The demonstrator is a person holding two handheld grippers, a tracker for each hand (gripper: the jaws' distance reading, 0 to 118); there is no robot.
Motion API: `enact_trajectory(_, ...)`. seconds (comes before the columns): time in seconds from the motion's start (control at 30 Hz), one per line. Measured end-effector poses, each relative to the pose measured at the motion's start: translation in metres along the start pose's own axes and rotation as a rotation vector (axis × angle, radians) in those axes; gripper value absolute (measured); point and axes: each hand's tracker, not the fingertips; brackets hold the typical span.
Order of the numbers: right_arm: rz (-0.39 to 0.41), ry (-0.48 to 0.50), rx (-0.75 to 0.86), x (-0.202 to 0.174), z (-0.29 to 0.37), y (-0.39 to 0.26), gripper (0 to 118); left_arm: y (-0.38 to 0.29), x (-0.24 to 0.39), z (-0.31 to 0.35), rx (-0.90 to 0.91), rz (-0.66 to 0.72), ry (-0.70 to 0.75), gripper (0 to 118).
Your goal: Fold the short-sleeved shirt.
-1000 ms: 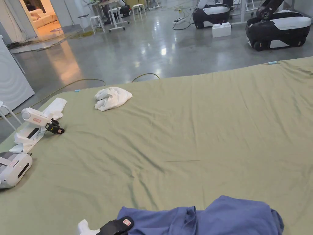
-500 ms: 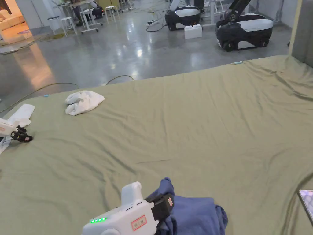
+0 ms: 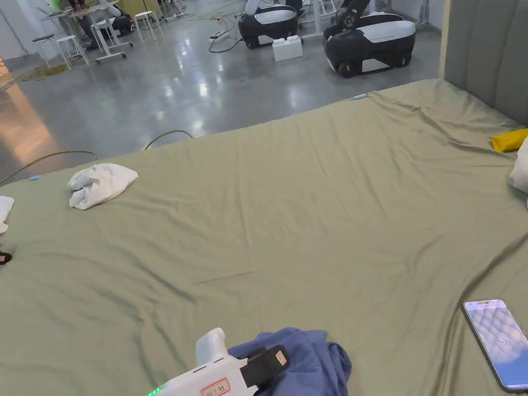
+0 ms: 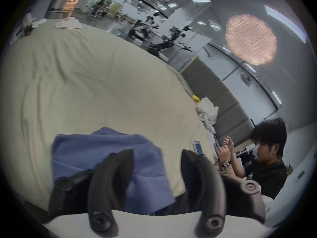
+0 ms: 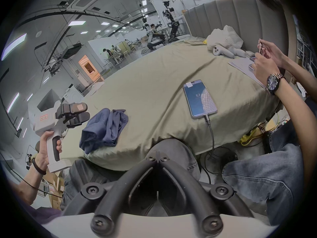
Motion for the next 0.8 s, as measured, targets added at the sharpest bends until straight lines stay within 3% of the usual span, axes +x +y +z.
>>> enact_trajectory(0.03, 0.001, 0.0, -0.005, -0.001, -0.002, 0.0, 0, -0.007, 0.001, -0.013, -0.041, 0.0, -0.04, 15)
enact_trajectory(0.07, 0.001, 0.002, -0.01, -0.003, -0.003, 0.001, 0, -0.013, 0.004, -0.028, -0.089, -0.02, -0.03, 5)
enact_trajectory(0.13, 0.004, 0.008, -0.027, -0.013, -0.007, 0.002, 0, -0.027, 0.012, -0.073, -0.226, -0.096, 0.138, 5)
enact_trajectory(0.17, 0.006, 0.012, -0.033, -0.016, -0.009, 0.003, 0, -0.033, 0.019, -0.08, -0.239, -0.124, 0.15, 5)
enact_trajectory(0.27, 0.094, 0.07, -0.086, -0.035, -0.025, 0.007, 0, -0.02, 0.025, -0.053, -0.184, -0.081, 0.09, 1)
enact_trajectory(0.37, 0.201, 0.141, -0.11, -0.062, -0.057, 0.026, 0, -0.015, 0.032, 0.004, -0.085, -0.148, 0.021, 2)
enact_trajectory(0.4, 0.231, 0.185, -0.12, -0.075, -0.071, 0.036, 0, -0.014, 0.033, 0.024, -0.056, -0.175, 0.031, 8)
enact_trajectory(0.43, 0.26, 0.22, -0.122, -0.092, -0.086, 0.046, 0, -0.012, 0.028, 0.043, -0.03, -0.189, 0.036, 22)
enact_trajectory(0.47, 0.293, 0.243, -0.126, -0.107, -0.1, 0.054, 0, -0.011, 0.024, 0.058, -0.002, -0.186, 0.047, 45)
enact_trajectory(0.5, 0.339, 0.27, -0.13, -0.125, -0.115, 0.064, 0, -0.011, 0.018, 0.076, 0.041, -0.178, 0.062, 76)
enact_trajectory(0.53, 0.379, 0.279, -0.14, -0.142, -0.132, 0.072, 0, -0.01, 0.01, 0.09, 0.072, -0.153, 0.075, 88)
enact_trajectory(0.6, 0.423, 0.245, -0.195, -0.168, -0.168, 0.085, 0, -0.006, -0.013, 0.109, 0.104, -0.076, 0.083, 89)
enact_trajectory(0.73, 0.512, 0.011, -0.426, -0.18, -0.257, 0.082, 0, -0.001, -0.064, 0.129, 0.101, 0.13, -0.05, 89)
enact_trajectory(0.8, 0.476, 0.046, -0.398, -0.166, -0.269, 0.072, 0, -0.002, -0.076, 0.124, 0.103, 0.178, -0.036, 89)
